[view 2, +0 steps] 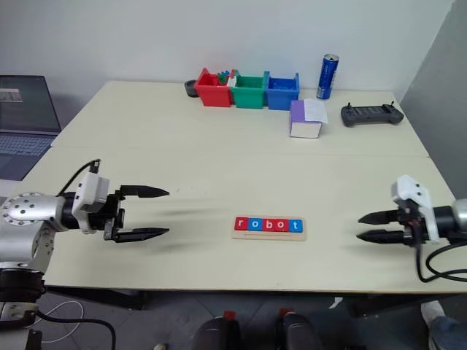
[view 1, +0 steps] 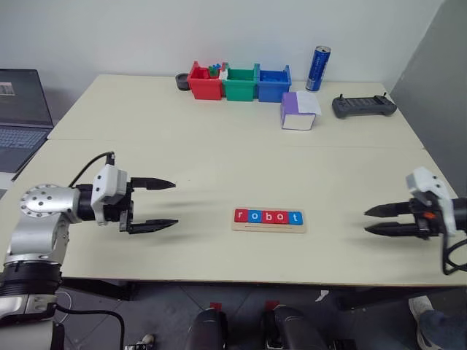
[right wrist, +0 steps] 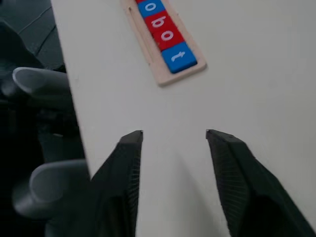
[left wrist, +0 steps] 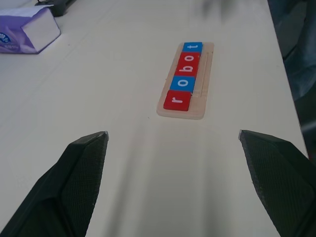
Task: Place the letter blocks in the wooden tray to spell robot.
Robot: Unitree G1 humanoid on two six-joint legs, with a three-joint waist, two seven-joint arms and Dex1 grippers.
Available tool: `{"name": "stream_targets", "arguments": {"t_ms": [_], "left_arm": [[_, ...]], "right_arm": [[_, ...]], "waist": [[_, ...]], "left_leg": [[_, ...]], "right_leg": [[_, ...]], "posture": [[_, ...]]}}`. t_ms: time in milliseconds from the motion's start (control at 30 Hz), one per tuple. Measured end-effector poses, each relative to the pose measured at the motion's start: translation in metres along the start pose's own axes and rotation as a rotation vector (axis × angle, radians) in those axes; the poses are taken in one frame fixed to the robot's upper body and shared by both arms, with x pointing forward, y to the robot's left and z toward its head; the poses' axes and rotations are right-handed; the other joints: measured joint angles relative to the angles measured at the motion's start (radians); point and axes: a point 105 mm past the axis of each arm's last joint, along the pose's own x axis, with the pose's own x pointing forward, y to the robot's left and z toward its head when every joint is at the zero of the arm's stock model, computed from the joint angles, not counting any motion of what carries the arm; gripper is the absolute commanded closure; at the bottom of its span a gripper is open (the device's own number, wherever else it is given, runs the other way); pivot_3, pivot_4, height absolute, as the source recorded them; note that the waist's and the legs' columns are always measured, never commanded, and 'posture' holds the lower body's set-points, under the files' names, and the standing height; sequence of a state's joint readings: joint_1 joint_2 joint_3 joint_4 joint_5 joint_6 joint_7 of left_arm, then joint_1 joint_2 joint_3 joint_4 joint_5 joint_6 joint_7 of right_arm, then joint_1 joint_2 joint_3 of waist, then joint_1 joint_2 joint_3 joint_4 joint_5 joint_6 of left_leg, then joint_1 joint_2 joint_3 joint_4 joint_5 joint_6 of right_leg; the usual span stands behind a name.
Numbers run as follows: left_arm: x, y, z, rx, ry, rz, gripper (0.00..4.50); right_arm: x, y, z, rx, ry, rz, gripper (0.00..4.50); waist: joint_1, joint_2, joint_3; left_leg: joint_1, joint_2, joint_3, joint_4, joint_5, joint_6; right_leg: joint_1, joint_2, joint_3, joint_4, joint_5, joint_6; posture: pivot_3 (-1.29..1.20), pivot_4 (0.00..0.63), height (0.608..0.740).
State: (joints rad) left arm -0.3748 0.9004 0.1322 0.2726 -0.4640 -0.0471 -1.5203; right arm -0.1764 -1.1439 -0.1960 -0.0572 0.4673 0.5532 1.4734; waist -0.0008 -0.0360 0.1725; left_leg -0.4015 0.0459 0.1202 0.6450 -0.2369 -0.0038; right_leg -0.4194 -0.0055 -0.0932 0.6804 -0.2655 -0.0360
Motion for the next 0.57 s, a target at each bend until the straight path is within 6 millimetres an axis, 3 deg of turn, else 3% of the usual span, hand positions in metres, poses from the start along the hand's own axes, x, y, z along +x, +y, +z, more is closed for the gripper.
{"name": "stream_targets", "arguments": {"t_ms": [133,333,567], "left_arm": [[-0.009,-0.001,0.009,0.014,-0.005,-0.002,0.0],[-0.012,-0.003,0.007,0.015,0.005,0.006,0.0],[-0.008,-0.006,0.008,0.043,-0.007,0.001,0.0]], "right_arm": [[-0.019,-0.002,-0.003,0.007,0.011,-0.031,0.06],[-0.027,-0.013,0.0,-0.038,-0.015,-0.069,0.06],[-0.021,-0.02,-0.002,-0.068,-0.01,-0.065,0.06]], "waist": [[-0.003,0.0,0.0],[-0.001,0.0,0.0],[0.001,0.0,0.0]], "left_leg": [[0.001,0.001,0.0,0.0,0.0,0.0],[0.001,0.0,0.0,0.0,0.0,0.0],[0.0,0.0,0.001,0.0,0.0,0.0]], "right_leg": [[0.0,0.001,0.0,0.001,0.0,0.0],[0.0,0.0,0.001,0.001,0.0,0.0],[0.0,0.0,0.0,0.0,0.0,0.0]], "posture": [[0.0,0.15,0.74],[0.0,0.15,0.74],[0.0,0.15,0.74]]}}
